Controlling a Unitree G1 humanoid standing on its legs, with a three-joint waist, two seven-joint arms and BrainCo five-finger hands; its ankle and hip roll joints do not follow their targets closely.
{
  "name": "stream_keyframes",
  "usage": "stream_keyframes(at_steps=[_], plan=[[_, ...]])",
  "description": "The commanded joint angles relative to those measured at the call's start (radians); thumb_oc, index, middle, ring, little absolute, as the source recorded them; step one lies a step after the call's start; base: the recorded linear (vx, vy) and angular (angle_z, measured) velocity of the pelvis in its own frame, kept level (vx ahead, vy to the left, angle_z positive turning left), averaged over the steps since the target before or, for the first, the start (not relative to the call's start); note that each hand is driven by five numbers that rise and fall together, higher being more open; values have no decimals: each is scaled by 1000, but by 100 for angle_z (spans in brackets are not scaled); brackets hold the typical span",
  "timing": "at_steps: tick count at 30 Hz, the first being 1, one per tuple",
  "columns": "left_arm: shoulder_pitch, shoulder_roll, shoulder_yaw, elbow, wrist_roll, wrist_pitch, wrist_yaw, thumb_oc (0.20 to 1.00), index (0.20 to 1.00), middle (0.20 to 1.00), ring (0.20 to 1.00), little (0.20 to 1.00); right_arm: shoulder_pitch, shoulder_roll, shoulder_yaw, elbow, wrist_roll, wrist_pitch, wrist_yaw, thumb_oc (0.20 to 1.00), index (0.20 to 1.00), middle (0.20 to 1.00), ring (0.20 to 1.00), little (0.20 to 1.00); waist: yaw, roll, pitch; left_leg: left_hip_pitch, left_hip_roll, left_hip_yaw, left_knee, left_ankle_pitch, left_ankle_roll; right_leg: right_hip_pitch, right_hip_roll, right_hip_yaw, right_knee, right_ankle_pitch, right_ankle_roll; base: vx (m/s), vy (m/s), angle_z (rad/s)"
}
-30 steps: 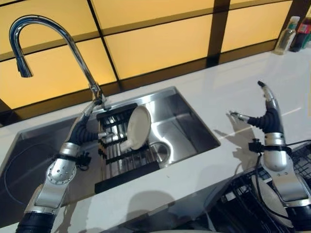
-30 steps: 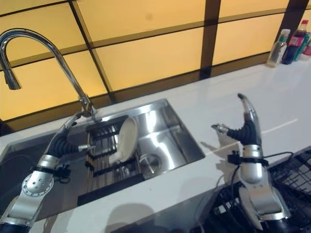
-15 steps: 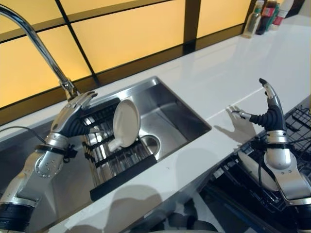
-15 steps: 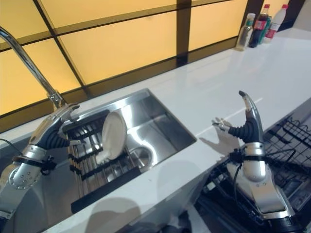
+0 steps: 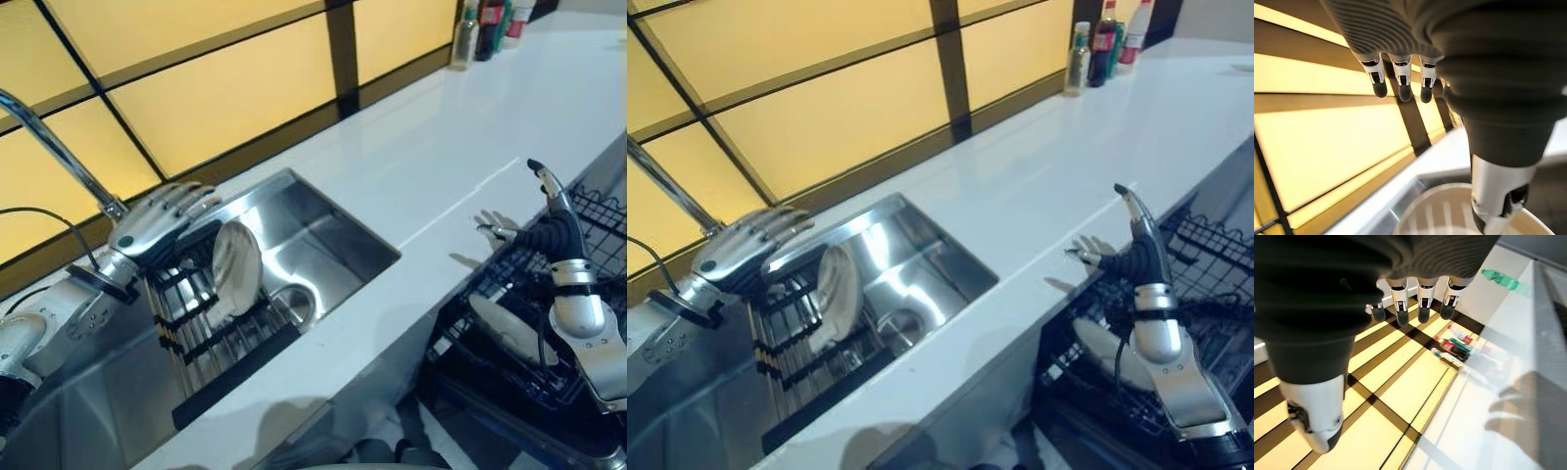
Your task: Pick up plates and place into dishwasher.
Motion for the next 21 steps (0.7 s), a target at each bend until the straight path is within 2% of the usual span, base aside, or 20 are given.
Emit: stream_keyframes(at_steps=[1, 9, 14, 21], plan=[[-104, 53, 0, 45, 19, 28, 39, 1000, 1000, 1000, 1000, 1000, -17, -76, -3, -38, 13, -24, 9, 1000, 1000, 1000, 1000, 1000, -17, -35, -24, -31, -71, 41, 108, -127, 34, 112, -77, 38, -102, -17, 113, 70, 126, -11], [-130, 32, -94, 62, 57, 12, 28, 1000, 1000, 1000, 1000, 1000, -48, -120, 24, -12, 8, -23, 36, 1000, 1000, 1000, 1000, 1000, -38, -10, 16, -48, -85, 66, 133, -131, 42, 86, -88, 62, -91, -8, 119, 65, 106, -14], [-146, 19, -128, 79, 81, 17, 28, 1000, 1000, 1000, 1000, 1000, -70, -130, 38, -1, 2, -14, 41, 1000, 1000, 1000, 1000, 1000, -41, -12, 39, -73, -88, 77, 147, -128, 44, 64, -94, 69, -89, 2, 124, 20, 75, -10], [-142, 19, -119, 128, 104, 52, 32, 1000, 1000, 1000, 1000, 1000, -58, -141, 24, 14, 10, -39, 46, 1000, 1000, 1000, 1000, 1000, -44, -20, 63, -96, -92, 90, 157, -123, 49, 42, -102, 68, -88, 11, 132, 12, 53, -4]])
